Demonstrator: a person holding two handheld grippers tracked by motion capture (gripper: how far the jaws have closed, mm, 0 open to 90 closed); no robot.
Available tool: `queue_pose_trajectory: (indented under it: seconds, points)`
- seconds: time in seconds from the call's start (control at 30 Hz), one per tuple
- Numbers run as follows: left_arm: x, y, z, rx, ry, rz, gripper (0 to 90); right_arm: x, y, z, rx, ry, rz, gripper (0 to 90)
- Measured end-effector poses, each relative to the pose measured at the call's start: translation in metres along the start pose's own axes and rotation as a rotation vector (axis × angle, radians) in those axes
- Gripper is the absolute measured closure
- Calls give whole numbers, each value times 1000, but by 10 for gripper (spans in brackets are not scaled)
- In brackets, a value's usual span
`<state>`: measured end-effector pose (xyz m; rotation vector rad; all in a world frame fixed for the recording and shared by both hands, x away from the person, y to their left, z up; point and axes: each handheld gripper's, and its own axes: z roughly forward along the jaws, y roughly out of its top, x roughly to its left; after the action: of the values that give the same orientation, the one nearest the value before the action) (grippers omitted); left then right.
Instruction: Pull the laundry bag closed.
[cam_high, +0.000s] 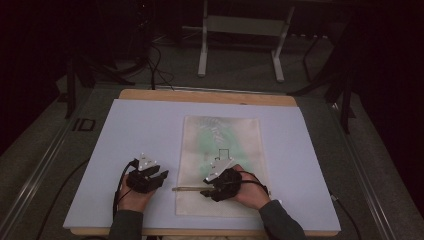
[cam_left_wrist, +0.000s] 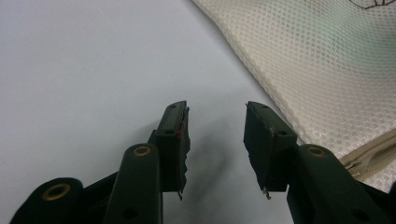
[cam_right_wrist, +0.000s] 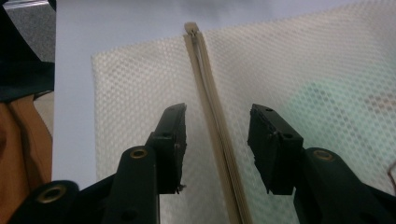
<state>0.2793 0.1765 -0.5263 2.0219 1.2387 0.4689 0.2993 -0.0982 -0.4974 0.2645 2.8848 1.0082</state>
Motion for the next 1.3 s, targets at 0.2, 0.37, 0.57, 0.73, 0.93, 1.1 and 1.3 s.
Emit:
queue_pose_trajectory:
  seconds: [0.2,0.37,0.57,0.73,0.93,1.1,1.3]
  points:
    - [0,0,0,3,1,5,592,1,8,7,14,9,-20,581]
    - [1,0,0,-1,2,1,592,1,13,13,9,18,-29,588]
    - [1,0,0,0,3,2,592,1,19,20,13,33,-33,584]
    - [1,0,0,1,1,3,592,2,24,27,15,44,-35,589]
    - [1,0,-1,-1,2,-1,591,3,31,35,9,41,-52,630]
    - [2,0,-1,2,1,-1,590,5,37,39,3,37,-60,684]
    - [2,0,-1,1,2,0,590,6,42,47,-2,38,-59,704]
